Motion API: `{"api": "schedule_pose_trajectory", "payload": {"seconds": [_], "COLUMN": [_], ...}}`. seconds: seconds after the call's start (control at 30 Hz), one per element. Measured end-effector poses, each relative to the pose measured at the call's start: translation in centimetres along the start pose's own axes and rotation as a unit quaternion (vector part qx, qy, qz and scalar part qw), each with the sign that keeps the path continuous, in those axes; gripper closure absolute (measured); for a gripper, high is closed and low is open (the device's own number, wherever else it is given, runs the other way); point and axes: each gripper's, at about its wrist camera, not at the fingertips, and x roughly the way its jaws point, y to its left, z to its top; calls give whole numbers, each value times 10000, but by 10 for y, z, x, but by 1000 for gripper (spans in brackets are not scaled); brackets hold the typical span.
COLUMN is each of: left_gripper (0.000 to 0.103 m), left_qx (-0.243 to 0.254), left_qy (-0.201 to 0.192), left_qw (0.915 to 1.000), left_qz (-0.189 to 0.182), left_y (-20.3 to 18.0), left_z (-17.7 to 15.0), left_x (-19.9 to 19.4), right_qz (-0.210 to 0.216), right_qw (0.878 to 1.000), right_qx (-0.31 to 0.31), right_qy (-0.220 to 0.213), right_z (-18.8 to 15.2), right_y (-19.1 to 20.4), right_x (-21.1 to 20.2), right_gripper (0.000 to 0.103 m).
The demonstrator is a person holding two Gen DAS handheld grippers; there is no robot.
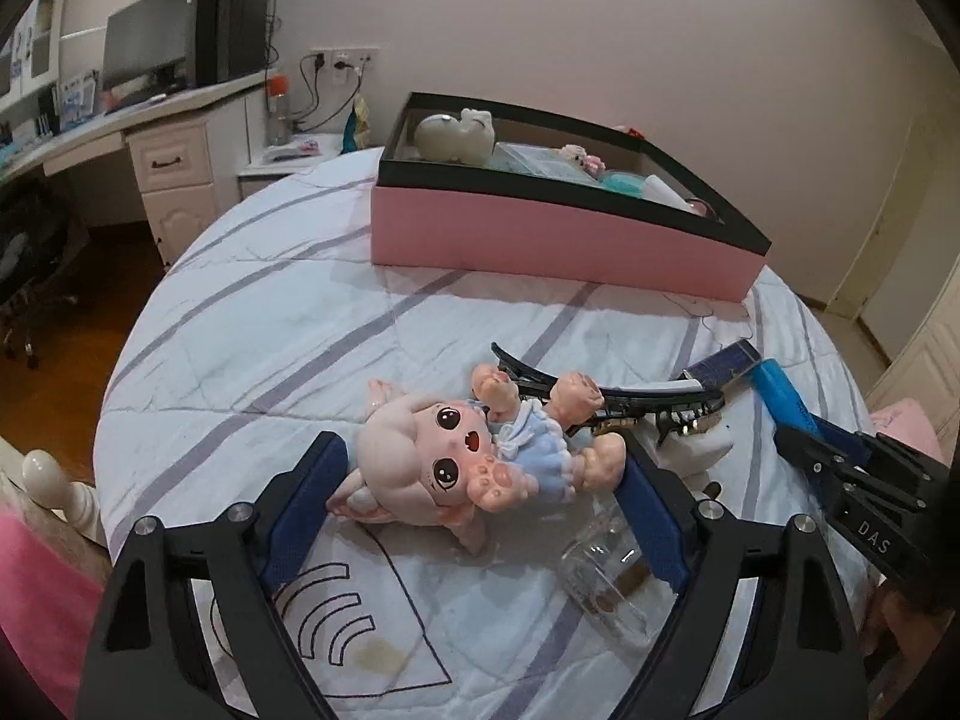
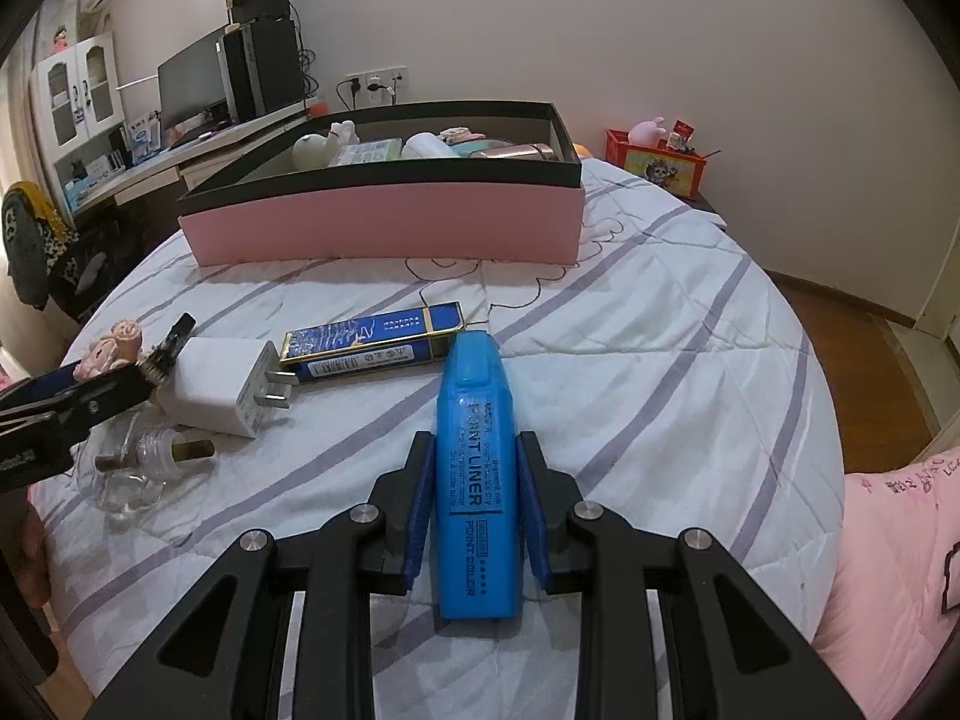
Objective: Organize rigid objects
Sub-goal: 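Grasp the pink-haired doll with the left tool while the right tool grasps the blue highlighter, then carry the doll and blue highlighter into the pink box and release both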
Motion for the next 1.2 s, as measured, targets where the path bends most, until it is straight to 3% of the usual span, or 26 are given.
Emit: {"api": "schedule_pose_trajectory", "payload": {"seconds": [0.43, 0.77, 0.97, 1.2], "left_gripper": [15, 15, 15, 15], "left_qx": [229, 513, 735, 797], "left_qy": [-379, -787, -804, -325], "left_qw": [9986, 9955, 9940, 9962], "left_qz": [291, 85, -22, 164], "left_y": [-3, -21, -30, -24], "left_z": [13, 70, 129, 173], "left_x": [-27, -30, -2, 62], "right_qz": [35, 262, 364, 473], "right_qw": [9996, 9963, 9941, 9966], "right_qx": [-19, -222, -473, -520], "right_qy": [-294, -788, -909, -427], "right_z": [10, 70, 128, 182], "right_y": [1, 4, 13, 20], "right_x": [-20, -33, -11, 56], "right_gripper": [76, 76, 76, 76]}}
